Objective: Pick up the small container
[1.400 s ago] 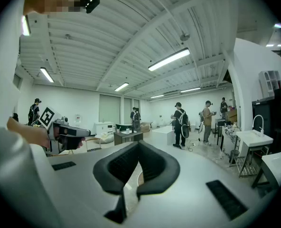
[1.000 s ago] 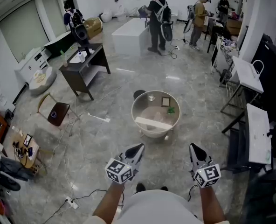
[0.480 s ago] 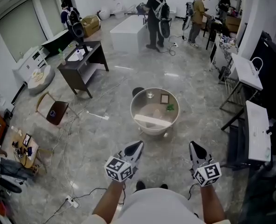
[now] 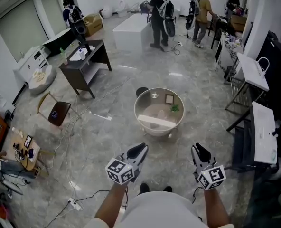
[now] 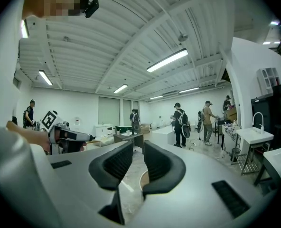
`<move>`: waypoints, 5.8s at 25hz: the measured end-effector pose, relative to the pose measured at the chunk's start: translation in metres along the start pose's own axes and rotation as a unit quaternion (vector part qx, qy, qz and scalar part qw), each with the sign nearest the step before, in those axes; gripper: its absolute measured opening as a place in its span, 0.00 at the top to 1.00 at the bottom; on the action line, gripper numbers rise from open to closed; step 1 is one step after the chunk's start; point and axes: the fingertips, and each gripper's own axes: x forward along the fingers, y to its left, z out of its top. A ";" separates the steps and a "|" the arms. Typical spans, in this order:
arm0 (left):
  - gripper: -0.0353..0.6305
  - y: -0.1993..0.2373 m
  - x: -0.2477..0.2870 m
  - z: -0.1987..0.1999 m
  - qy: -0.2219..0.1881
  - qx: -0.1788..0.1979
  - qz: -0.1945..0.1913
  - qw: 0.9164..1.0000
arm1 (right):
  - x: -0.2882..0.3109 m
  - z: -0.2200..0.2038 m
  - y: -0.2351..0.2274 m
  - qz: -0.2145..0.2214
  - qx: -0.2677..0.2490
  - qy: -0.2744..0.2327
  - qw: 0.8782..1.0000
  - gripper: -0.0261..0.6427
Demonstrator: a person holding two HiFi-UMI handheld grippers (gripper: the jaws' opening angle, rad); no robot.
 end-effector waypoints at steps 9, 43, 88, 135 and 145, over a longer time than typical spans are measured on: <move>0.64 0.004 0.000 -0.006 0.014 -0.009 -0.015 1.000 | 0.008 -0.007 0.012 0.006 0.007 0.008 1.000 0.68; 0.38 0.058 -0.028 -0.022 0.058 -0.023 -0.066 0.996 | 0.043 -0.031 0.069 -0.027 0.014 0.039 0.999 0.51; 0.36 0.149 0.219 -0.026 0.105 -0.059 0.012 0.993 | 0.232 -0.090 -0.155 0.070 0.060 0.110 0.990 0.51; 0.36 0.398 0.403 -0.091 0.239 -0.065 -0.095 0.964 | 0.485 -0.228 -0.235 -0.016 0.113 0.244 0.963 0.51; 0.36 0.419 0.429 -0.135 0.256 -0.086 -0.080 0.959 | 0.514 -0.271 -0.253 0.008 0.120 0.272 0.955 0.51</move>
